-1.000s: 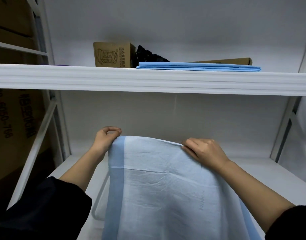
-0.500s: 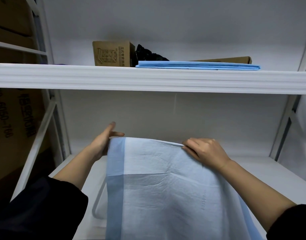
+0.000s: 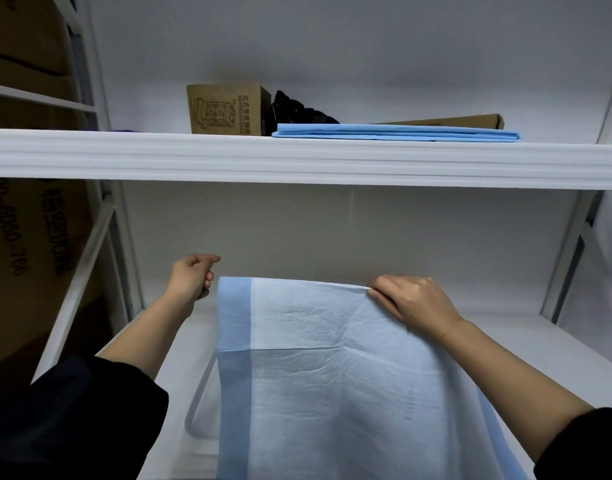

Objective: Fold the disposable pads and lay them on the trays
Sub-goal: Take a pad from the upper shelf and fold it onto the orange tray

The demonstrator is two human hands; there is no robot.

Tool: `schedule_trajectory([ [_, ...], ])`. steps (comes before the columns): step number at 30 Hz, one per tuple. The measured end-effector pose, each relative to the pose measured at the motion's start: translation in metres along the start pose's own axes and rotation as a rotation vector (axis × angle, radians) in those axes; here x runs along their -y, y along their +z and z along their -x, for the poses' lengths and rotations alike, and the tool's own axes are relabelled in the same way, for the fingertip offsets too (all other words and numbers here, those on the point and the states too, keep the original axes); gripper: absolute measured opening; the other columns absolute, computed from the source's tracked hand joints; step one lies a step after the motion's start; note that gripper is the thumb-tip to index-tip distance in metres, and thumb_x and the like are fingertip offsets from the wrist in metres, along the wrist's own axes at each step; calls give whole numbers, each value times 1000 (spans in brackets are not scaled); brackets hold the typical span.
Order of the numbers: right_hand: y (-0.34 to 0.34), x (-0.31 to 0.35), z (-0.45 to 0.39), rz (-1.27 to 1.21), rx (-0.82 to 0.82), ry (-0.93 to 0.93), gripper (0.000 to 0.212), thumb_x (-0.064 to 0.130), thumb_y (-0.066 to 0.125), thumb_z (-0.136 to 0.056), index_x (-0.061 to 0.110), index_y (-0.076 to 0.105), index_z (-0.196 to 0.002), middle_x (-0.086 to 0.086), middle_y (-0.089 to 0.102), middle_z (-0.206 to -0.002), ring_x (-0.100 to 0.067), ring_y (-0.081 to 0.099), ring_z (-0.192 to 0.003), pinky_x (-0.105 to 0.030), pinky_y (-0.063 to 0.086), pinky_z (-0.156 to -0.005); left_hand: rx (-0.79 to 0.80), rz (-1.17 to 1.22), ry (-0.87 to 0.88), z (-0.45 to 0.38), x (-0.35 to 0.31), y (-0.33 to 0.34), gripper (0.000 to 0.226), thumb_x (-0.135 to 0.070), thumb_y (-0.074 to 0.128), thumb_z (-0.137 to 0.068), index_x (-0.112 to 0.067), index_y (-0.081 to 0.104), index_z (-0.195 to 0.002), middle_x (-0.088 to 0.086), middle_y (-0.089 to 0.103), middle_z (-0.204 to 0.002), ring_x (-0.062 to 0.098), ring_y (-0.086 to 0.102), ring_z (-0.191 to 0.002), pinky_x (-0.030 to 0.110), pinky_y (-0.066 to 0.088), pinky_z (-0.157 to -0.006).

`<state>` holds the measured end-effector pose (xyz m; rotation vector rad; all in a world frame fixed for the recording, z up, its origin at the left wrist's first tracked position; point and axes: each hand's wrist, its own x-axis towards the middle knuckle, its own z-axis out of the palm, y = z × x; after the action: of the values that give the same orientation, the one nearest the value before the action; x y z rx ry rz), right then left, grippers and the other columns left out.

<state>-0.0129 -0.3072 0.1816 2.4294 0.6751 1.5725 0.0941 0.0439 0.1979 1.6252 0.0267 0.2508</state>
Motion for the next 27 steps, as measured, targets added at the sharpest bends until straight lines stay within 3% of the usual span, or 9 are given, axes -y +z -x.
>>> schedule_trajectory([
  [4, 0, 1, -2, -3, -5, 6, 50, 41, 26, -102, 18, 61, -73, 3, 59, -61, -20, 58, -49, -25, 39, -37, -141, 16, 124, 4, -2, 5, 28, -12, 34, -98, -6, 61, -96, 6, 39, -56, 14, 35, -43, 22, 27, -44],
  [8, 3, 3, -2, -3, 10, 15, 52, 42, 25, -102, 18, 61, -73, 3, 60, -62, -21, 59, -50, -26, 39, -38, -186, -128, 394, 22, -5, 23, 23, -8, 34, -94, -20, 50, -83, 2, 54, -64, 17, 48, -57, 32, 39, -61],
  [11, 4, 3, -2, 10, 15, 15, 50, 42, 26, -101, 18, 61, -74, 3, 60, -62, -20, 59, -50, -26, 40, -37, 100, -398, 653, 50, -13, 49, 26, -2, 46, -87, -23, 51, -100, -12, 64, -90, 2, 48, -54, 22, 40, -62],
  [13, 5, 5, -4, 17, 22, 19, 48, 41, 28, -100, 19, 60, -74, 4, 60, -63, -20, 59, -51, -25, 39, -37, 380, -635, 727, 71, -21, 70, 31, -15, 54, -87, -29, 52, -115, -18, 60, -113, -4, 51, -63, 19, 44, -69],
  [14, 5, 6, -5, 22, 22, 20, 46, 41, 29, -100, 19, 60, -74, 4, 60, -63, -20, 59, -51, -25, 39, -37, 496, -747, 729, 78, -25, 80, 33, -25, 56, -88, -31, 51, -119, -18, 58, -117, -4, 54, -71, 21, 46, -76],
  [16, 5, 7, -8, 23, 26, 20, 48, 42, 27, -100, 19, 59, -74, 4, 60, -62, -20, 59, -51, -26, 39, -38, 604, -898, 717, 89, -28, 95, 27, -38, 57, -87, -28, 55, -112, -13, 63, -101, 4, 61, -67, 26, 50, -75],
  [20, 4, 5, -8, 7, 32, 20, 50, 44, 24, -101, 19, 58, -74, 3, 60, -62, -21, 59, -51, -27, 40, -38, 518, -888, 679, 76, -26, 90, 19, -32, 56, -88, -14, 59, -88, -8, 58, -54, 9, 61, -55, 30, 50, -65],
  [23, 3, 2, -7, 12, 39, 29, 45, 42, 30, -100, 19, 59, -75, 3, 61, -63, -22, 59, -51, -25, 39, -38, 496, -779, 543, 50, -21, 60, 20, -23, 61, -88, -4, 58, -81, 0, 62, -54, 7, 61, -47, 29, 52, -57],
  [27, 1, 3, -9, 24, 39, 43, 38, 40, 36, -94, 19, 60, -74, 4, 62, -61, -21, 59, -49, -22, 36, -38, 419, -729, 471, 25, -21, 23, 16, -12, 64, -87, -9, 61, -72, 3, 66, -60, 18, 66, -61, 31, 56, -60],
])
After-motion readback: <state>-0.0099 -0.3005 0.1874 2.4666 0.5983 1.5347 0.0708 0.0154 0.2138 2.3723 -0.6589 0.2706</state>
